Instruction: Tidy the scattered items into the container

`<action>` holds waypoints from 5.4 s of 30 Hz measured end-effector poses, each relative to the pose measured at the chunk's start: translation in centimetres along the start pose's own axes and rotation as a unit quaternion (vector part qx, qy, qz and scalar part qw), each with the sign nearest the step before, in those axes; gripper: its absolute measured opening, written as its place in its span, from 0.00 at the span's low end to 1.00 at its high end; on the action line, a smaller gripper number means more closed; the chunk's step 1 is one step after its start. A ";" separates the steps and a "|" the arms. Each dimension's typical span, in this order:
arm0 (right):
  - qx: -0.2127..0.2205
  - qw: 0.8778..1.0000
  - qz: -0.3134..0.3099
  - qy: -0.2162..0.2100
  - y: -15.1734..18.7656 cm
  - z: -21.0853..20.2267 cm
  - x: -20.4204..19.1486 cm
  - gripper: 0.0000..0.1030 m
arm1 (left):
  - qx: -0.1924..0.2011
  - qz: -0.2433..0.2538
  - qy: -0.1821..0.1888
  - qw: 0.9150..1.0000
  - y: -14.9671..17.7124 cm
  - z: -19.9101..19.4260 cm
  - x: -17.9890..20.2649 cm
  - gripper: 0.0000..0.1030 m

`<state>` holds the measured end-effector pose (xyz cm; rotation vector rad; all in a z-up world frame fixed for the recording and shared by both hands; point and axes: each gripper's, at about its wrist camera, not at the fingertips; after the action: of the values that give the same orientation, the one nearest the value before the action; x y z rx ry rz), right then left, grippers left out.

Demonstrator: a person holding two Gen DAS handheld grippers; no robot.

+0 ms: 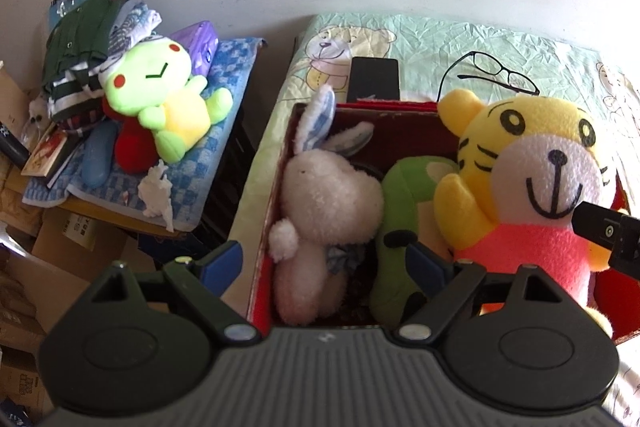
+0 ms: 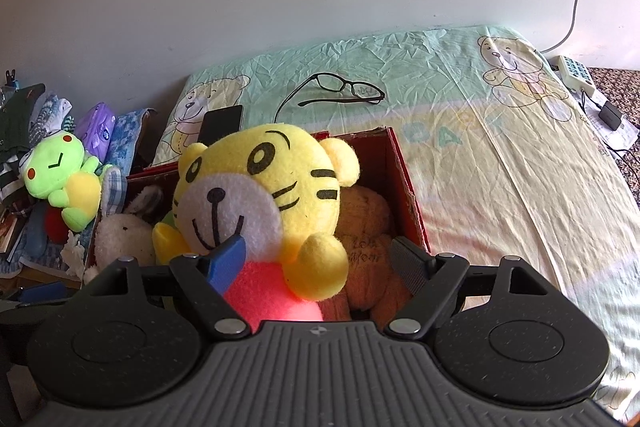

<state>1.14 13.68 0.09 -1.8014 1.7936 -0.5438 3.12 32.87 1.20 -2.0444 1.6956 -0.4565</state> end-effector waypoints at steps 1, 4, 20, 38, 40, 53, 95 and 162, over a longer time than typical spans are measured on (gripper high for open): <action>0.001 1.000 -0.001 0.001 0.0 -0.1 -0.1 0.79 | -0.005 -0.003 0.001 1.000 0.0 0.1 -0.2 0.85; 0.004 1.000 -0.002 0.004 0.2 -0.1 -0.3 0.79 | -0.011 -0.008 -0.001 1.000 0.1 0.4 -0.7 0.85; 0.010 1.000 -0.027 -0.002 0.4 -0.3 -2.3 0.79 | 0.012 0.004 -0.019 1.000 1.0 -0.6 -2.0 0.85; 0.000 1.000 -0.031 0.004 1.7 0.5 -1.9 0.79 | -0.007 0.025 0.003 1.000 2.4 0.5 -1.0 0.85; 0.001 1.000 -0.030 0.003 1.7 0.5 -1.9 0.79 | -0.008 0.025 0.002 1.000 2.5 0.6 -0.9 0.85; 0.001 1.000 -0.031 0.000 1.4 0.6 -1.9 0.80 | 0.000 0.028 -0.001 1.000 1.8 0.5 -0.6 0.85; 0.008 0.999 -0.036 0.001 0.5 1.7 -2.1 0.83 | 0.005 0.019 0.004 1.000 0.8 1.4 -0.2 0.85; 0.009 0.999 -0.045 -0.007 0.5 2.2 -2.9 0.82 | -0.008 0.025 -0.003 1.000 0.8 2.1 0.3 0.85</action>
<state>2.08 16.82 -1.68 -1.8763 1.6987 -0.5794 3.56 32.69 -1.02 -2.0073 1.7480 -0.4227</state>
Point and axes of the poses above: each gripper's, at about its wrist camera, not at the fingertips, and z roughly the way its jaws point, x to its right, y to its underside, and after that the axes turned 8 degrees about -z, right-handed
